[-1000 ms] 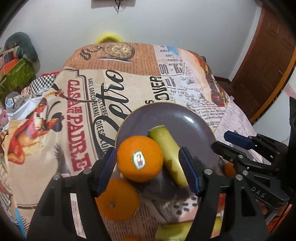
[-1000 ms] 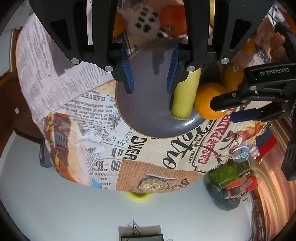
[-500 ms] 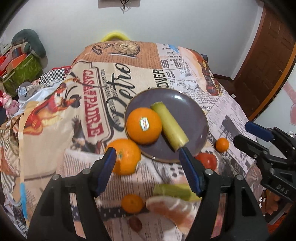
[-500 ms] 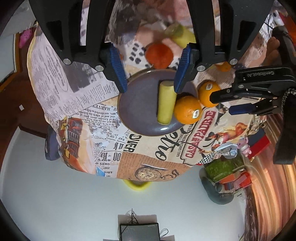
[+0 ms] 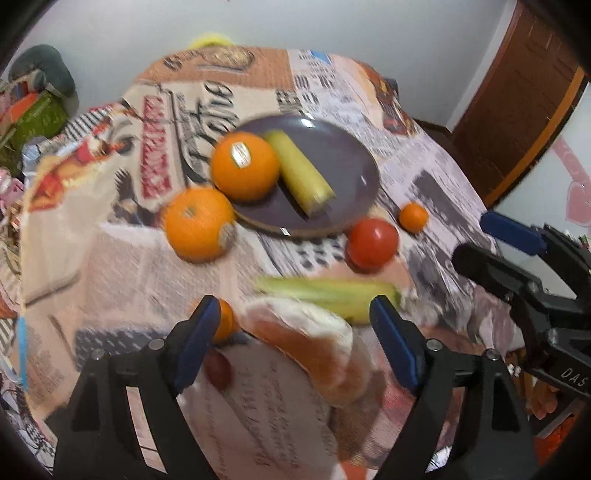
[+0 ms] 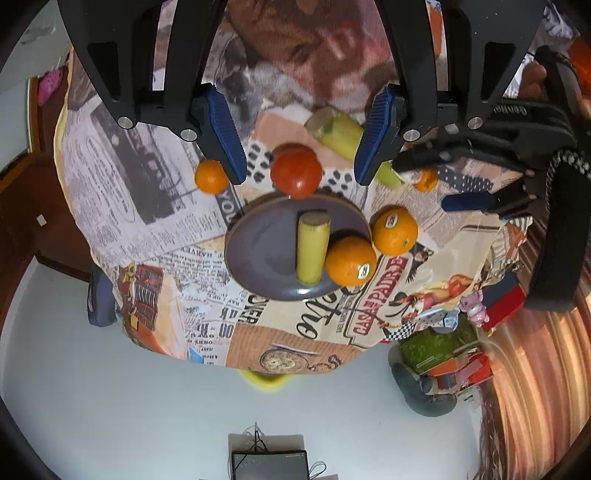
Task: Organize fruits
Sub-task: 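Grasp the peeled pink pomelo segment with the left tool while the right tool grasps the green stalk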
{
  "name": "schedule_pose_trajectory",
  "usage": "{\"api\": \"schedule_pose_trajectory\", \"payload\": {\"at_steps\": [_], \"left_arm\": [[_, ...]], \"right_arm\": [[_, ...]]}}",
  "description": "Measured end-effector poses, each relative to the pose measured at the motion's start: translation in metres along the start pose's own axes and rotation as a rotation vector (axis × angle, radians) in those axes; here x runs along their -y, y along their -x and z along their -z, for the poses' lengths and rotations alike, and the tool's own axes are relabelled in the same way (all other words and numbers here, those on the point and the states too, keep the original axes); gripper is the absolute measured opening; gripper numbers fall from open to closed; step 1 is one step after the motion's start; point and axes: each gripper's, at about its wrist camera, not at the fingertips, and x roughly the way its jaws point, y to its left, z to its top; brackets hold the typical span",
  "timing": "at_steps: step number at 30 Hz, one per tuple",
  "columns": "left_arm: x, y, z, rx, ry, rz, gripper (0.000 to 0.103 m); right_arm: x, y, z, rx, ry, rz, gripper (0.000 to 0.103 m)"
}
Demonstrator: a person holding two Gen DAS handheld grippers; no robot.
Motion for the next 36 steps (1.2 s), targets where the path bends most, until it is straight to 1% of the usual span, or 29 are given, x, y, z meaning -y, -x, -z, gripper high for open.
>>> {"api": "schedule_pose_trajectory", "payload": {"at_steps": [6, 9, 12, 15, 18, 19, 20, 22, 24, 30, 33, 36], "left_arm": [[0.002, -0.024, 0.018, -0.071, 0.032, -0.002, 0.083], [0.0, -0.032, 0.02, -0.084, 0.066, 0.02, 0.083], [0.001, -0.04, 0.021, -0.1, 0.065, 0.022, 0.083], [0.01, -0.043, 0.023, -0.08, 0.013, -0.005, 0.083], [0.013, -0.043, 0.023, -0.062, -0.015, -0.017, 0.071], [0.012, -0.043, 0.023, -0.059, -0.016, -0.004, 0.069], [0.01, -0.042, 0.023, -0.056, -0.015, 0.009, 0.062], [0.008, -0.04, 0.022, -0.051, -0.011, 0.016, 0.055], [0.005, -0.036, 0.021, -0.041, -0.004, 0.026, 0.05], [-0.012, -0.019, 0.017, 0.006, 0.015, 0.012, 0.048], [-0.021, -0.007, 0.015, 0.038, 0.008, -0.009, 0.047], [-0.032, 0.005, 0.014, 0.072, 0.019, -0.022, 0.047]], "right_arm": [[0.0, 0.0, 0.013, -0.021, 0.001, -0.007, 0.057], [0.001, -0.005, 0.018, -0.036, -0.005, -0.018, 0.057], [0.001, -0.011, 0.021, -0.05, -0.012, -0.027, 0.057], [0.001, -0.016, 0.024, -0.061, -0.015, -0.039, 0.057], [0.0, -0.02, 0.026, -0.071, -0.013, -0.044, 0.057], [0.0, -0.021, 0.026, -0.074, -0.013, -0.046, 0.057], [0.0, -0.022, 0.027, -0.077, -0.015, -0.049, 0.057], [-0.001, -0.024, 0.028, -0.079, -0.015, -0.058, 0.057], [-0.003, -0.027, 0.029, -0.082, -0.011, -0.064, 0.057], [-0.01, -0.037, 0.028, -0.098, 0.001, -0.098, 0.057], [-0.015, -0.044, 0.028, -0.11, 0.015, -0.114, 0.057], [-0.02, -0.053, 0.027, -0.124, 0.026, -0.118, 0.054]]}}
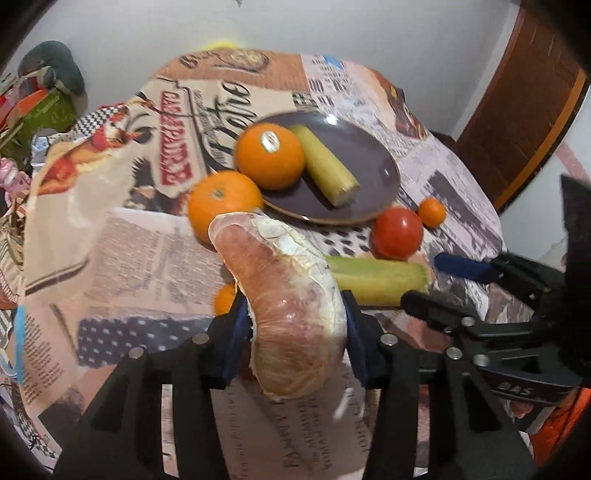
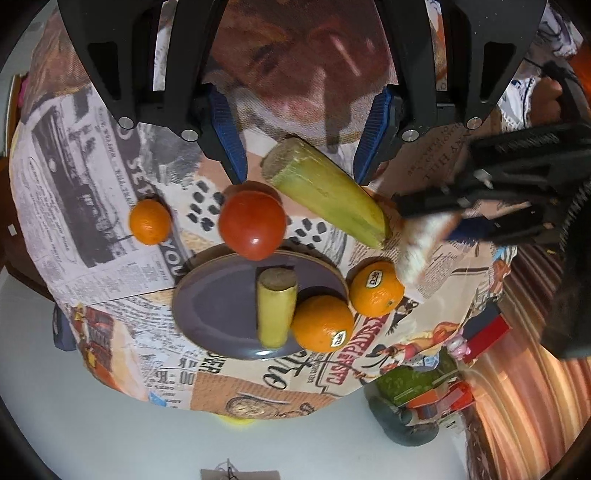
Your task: Organize fruits
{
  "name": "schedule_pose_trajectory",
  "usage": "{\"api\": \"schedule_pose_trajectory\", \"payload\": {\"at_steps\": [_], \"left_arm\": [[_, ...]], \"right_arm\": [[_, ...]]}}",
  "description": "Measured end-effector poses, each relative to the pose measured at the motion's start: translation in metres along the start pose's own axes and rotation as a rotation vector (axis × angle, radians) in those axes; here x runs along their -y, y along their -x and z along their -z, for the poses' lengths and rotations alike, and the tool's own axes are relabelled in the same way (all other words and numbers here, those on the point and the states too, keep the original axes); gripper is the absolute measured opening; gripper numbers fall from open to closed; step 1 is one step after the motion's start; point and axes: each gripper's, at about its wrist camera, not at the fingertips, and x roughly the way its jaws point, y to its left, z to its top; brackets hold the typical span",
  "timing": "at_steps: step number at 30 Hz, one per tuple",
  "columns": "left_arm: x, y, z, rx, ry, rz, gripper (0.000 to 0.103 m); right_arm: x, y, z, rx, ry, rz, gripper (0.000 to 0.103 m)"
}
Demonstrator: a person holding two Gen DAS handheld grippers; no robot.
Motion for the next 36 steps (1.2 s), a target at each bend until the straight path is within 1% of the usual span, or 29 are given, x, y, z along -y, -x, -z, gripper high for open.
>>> {"api": "schedule_pose_trajectory", "payload": {"at_steps": [2, 4, 7, 8, 13, 14, 17, 18, 19, 20, 23, 26, 28, 31, 33, 36], "left_arm": [[-0.007, 0.001, -0.002, 0.0, 0.021, 0.006, 0.047], [-0.011, 0.0, -0.002, -0.002, 0.028, 0.0, 0.047], [-0.014, -0.002, 0.0, -0.01, 0.037, -0.003, 0.047], [-0.014, -0.003, 0.0, -0.014, 0.043, -0.002, 0.047], [-0.016, -0.005, 0.002, -0.02, 0.053, -0.002, 0.047], [-0.016, -0.005, 0.003, -0.02, 0.055, -0.001, 0.047], [-0.018, -0.001, 0.003, -0.014, 0.052, -0.001, 0.045], [-0.019, 0.001, 0.003, -0.01, 0.05, -0.001, 0.042], [-0.019, 0.002, 0.003, -0.008, 0.044, -0.001, 0.036], [-0.019, 0.003, 0.003, -0.007, 0.041, -0.003, 0.034], [-0.022, 0.003, 0.003, -0.008, 0.031, 0.001, 0.034], [-0.024, 0.003, 0.005, -0.012, 0.019, 0.007, 0.034], [-0.026, 0.003, 0.005, -0.012, 0.014, 0.013, 0.035], [-0.033, 0.004, 0.006, -0.01, 0.017, 0.024, 0.039], [-0.038, 0.004, 0.006, -0.012, 0.012, 0.019, 0.048], [-0.044, 0.0, 0.007, -0.025, 0.005, 0.011, 0.052]], "right_arm": [[-0.001, -0.006, -0.001, -0.008, -0.003, -0.002, 0.051], [-0.003, -0.008, -0.001, -0.008, 0.006, 0.017, 0.05], [-0.004, -0.008, 0.002, -0.021, 0.02, 0.01, 0.043], [-0.004, -0.007, 0.004, -0.029, 0.024, -0.004, 0.04], [-0.011, -0.001, 0.011, -0.072, 0.051, -0.097, 0.038], [-0.012, -0.001, 0.011, -0.078, 0.059, -0.1, 0.036], [-0.015, 0.001, 0.008, -0.071, 0.07, -0.079, 0.035], [-0.015, 0.002, 0.005, -0.064, 0.064, -0.078, 0.035], [-0.015, 0.003, 0.001, -0.052, 0.06, -0.074, 0.035], [-0.016, 0.003, -0.002, -0.047, 0.062, -0.07, 0.036], [-0.021, -0.007, -0.011, -0.048, 0.091, -0.049, 0.035], [-0.024, -0.022, -0.017, -0.075, 0.109, -0.047, 0.035], [-0.026, -0.032, -0.02, -0.096, 0.116, -0.043, 0.037], [-0.031, -0.041, -0.024, -0.108, 0.135, -0.043, 0.039], [-0.033, -0.044, -0.026, -0.11, 0.14, -0.045, 0.039], [-0.033, -0.049, -0.029, -0.122, 0.141, -0.058, 0.039]]}}
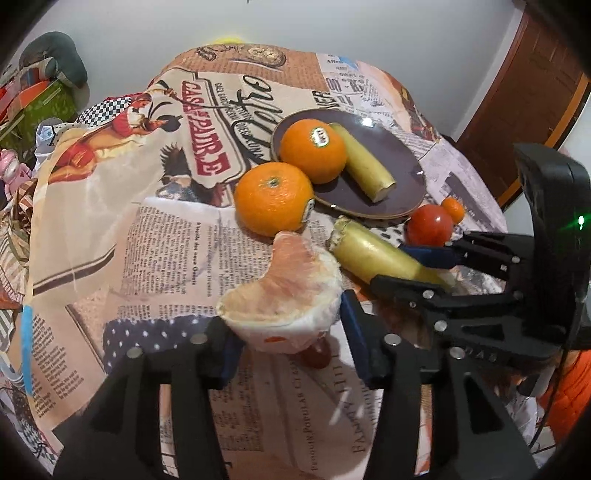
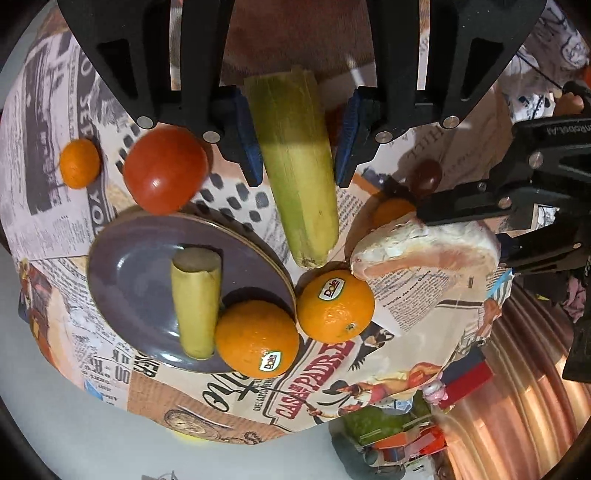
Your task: Organize fruits
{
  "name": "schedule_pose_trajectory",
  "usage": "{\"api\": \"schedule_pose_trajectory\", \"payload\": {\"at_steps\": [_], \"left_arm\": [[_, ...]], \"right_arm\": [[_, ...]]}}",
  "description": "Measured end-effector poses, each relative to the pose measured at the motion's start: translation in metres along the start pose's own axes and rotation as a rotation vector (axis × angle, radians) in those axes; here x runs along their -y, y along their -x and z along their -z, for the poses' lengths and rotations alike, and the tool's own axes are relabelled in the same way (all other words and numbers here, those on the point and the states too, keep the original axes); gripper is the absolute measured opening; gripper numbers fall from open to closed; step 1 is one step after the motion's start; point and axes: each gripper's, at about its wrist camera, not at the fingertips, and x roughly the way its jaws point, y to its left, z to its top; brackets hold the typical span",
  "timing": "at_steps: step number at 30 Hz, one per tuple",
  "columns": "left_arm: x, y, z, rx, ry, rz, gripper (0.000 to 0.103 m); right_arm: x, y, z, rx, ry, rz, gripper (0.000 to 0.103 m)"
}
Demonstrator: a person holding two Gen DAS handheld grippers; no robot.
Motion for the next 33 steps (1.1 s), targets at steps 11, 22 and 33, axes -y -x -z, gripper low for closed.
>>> {"api": "schedule_pose_trajectory", "payload": {"at_steps": [11, 22, 33], "left_arm": [[-0.005, -0.029, -0.006, -0.085, 0.009, 0.025, 0.054], [-0.016, -0.026, -0.013, -0.099, 0.042, 0.028, 0.055], [-0.033, 0.005, -0.004, -0.061, 0.047, -0.041, 0.056]], "right_arm": [[0.005, -0.005, 0.0, 0.014, -0.042, -0.029, 0.037], [0.025, 0.014, 0.01, 0.081, -0.128, -0.018, 0.035], [0.034, 0.028, 0.006, 0.142, -0.164, -0.022, 0.034]]}}
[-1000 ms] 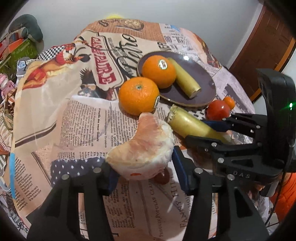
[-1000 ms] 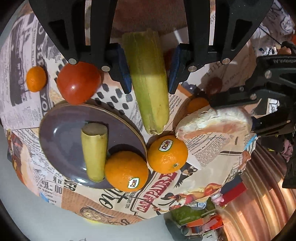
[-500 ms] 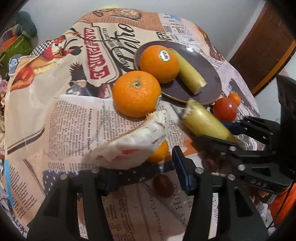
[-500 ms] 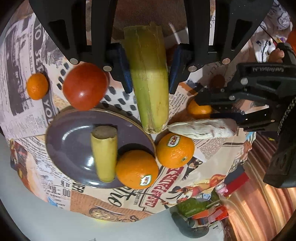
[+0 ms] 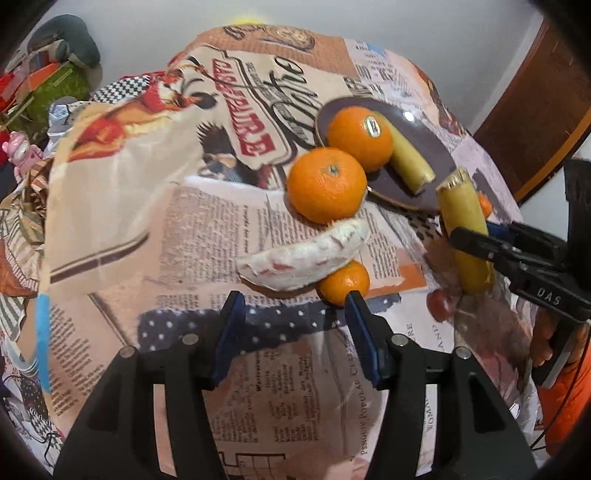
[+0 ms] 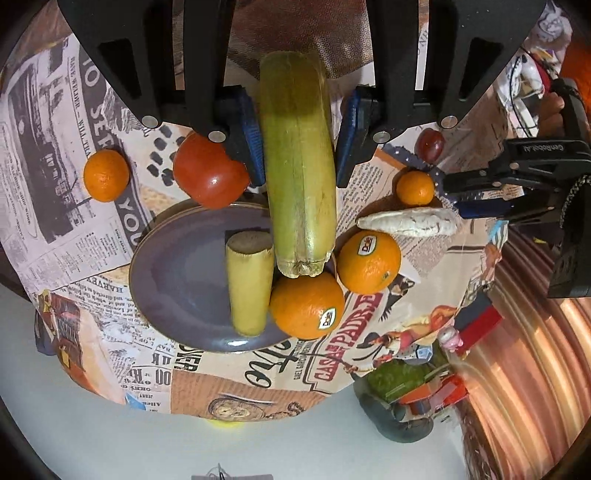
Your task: Organize fruits
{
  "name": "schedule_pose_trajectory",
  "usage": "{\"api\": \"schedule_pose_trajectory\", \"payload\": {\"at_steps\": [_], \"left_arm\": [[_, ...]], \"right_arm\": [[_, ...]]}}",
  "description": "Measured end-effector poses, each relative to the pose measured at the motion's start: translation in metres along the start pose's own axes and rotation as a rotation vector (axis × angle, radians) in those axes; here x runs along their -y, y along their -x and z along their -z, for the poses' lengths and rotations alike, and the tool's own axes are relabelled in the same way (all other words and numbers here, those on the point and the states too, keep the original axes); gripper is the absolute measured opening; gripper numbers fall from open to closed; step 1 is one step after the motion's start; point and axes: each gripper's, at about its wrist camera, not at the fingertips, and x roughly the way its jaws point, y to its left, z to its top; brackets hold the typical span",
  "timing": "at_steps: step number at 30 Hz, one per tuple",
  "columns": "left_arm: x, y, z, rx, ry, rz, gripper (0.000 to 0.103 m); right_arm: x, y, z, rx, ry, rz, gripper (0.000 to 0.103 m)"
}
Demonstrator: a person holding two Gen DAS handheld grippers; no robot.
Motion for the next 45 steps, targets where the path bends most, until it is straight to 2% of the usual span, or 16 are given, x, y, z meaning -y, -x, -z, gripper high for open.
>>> {"api": "schedule_pose_trajectory", "payload": {"at_steps": [5, 7, 9, 12, 17, 24, 31, 35, 39, 45], "left_arm": [[0.004, 0.003, -0.016, 0.025, -0.021, -0.014, 0.06], [0.011, -0.004, -0.023, 0.017, -0.042, -0.007, 0.065], [0.02, -0.014, -0.03, 0.012, -0.068, -0.02, 0.075], [0.03, -0.033, -0.039, -0.024, -0.115, -0.05, 0.075], [0.028, -0.058, -0.045, -0.092, -0.119, -0.075, 0.075], [0.034, -0.067, -0.041, -0.083, -0.181, -0.126, 0.075], [0.024, -0.056, -0.041, -0.073, -0.126, -0.086, 0.063], [0.025, -0.042, -0.037, -0.058, -0.129, -0.079, 0.046], [0.027, -0.033, -0.036, -0.05, -0.135, -0.11, 0.031], [0.018, -0.018, -0.036, -0.032, -0.088, -0.11, 0.024]], "right_arm": [[0.003, 0.002, 0.0, 0.005, -0.007, -0.002, 0.034], [0.003, 0.003, 0.001, 0.005, -0.008, -0.002, 0.034], [0.003, 0.004, 0.001, 0.006, -0.01, -0.004, 0.034], [0.004, 0.005, 0.001, 0.007, -0.012, -0.006, 0.034], [0.005, 0.007, 0.002, 0.01, -0.006, -0.009, 0.034], [0.008, 0.006, 0.001, 0.02, -0.02, -0.023, 0.034], [0.008, 0.008, 0.001, 0.024, -0.017, -0.017, 0.034], [0.013, 0.012, 0.001, 0.03, -0.028, -0.014, 0.034], [0.015, 0.016, -0.001, 0.04, -0.04, -0.012, 0.034], [0.014, 0.023, -0.001, 0.054, -0.039, -0.005, 0.034]]}}
